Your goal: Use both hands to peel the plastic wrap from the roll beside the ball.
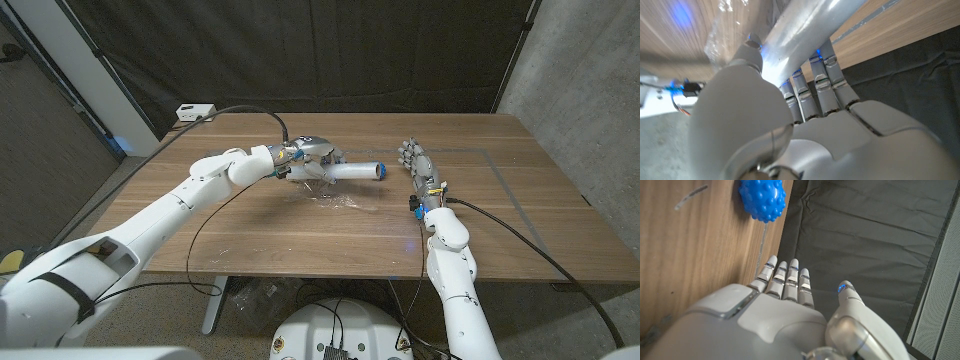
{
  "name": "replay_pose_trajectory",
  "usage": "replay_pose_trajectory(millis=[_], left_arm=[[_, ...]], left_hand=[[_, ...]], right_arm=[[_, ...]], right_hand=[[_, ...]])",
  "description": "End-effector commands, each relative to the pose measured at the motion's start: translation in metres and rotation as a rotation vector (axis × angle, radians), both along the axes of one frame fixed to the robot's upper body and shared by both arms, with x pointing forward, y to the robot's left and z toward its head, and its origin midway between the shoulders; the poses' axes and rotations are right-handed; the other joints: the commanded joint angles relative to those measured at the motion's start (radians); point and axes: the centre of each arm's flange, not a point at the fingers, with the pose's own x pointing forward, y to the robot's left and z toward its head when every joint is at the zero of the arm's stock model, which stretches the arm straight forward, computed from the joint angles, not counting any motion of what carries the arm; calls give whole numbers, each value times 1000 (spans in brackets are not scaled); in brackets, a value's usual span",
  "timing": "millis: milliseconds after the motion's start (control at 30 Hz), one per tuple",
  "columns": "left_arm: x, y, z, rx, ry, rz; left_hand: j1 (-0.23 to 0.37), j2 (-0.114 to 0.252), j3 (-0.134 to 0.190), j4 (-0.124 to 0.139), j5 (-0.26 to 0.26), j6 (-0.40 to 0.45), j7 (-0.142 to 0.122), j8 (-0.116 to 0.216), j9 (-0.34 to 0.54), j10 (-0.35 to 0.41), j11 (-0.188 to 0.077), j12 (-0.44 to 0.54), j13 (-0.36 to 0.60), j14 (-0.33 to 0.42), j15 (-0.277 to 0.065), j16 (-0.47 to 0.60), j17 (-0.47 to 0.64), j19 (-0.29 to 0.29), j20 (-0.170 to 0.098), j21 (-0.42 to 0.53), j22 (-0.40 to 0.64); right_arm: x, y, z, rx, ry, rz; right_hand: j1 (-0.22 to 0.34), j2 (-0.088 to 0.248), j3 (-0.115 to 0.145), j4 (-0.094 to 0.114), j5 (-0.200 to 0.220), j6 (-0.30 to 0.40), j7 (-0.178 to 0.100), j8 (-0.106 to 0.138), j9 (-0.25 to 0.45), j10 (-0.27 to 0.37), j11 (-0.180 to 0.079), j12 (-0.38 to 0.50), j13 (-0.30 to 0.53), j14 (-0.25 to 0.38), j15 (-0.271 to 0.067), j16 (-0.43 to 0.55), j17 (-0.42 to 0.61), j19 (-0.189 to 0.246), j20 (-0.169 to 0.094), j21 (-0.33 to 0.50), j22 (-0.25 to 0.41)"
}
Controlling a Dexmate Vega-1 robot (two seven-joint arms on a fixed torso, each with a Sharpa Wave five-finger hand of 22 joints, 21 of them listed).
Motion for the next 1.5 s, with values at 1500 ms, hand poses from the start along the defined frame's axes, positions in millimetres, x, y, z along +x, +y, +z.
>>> replay_pose_trajectory(millis=[1500], left_arm=[[31,32,3,-1178,737,-436]], left_hand=[[85,97,46,32,-11,132,115,79,59,35,-55,53,207,121,-246,-167,-70,-11,-71,-7,-86]], right_arm=[[-20,37,54,-331,-83,2]], right_hand=[[110,-76,29,-107,19,-46,-2,-3,8,-39,-10,-13,4,3,32,-5,1,25,35,-36,-2]])
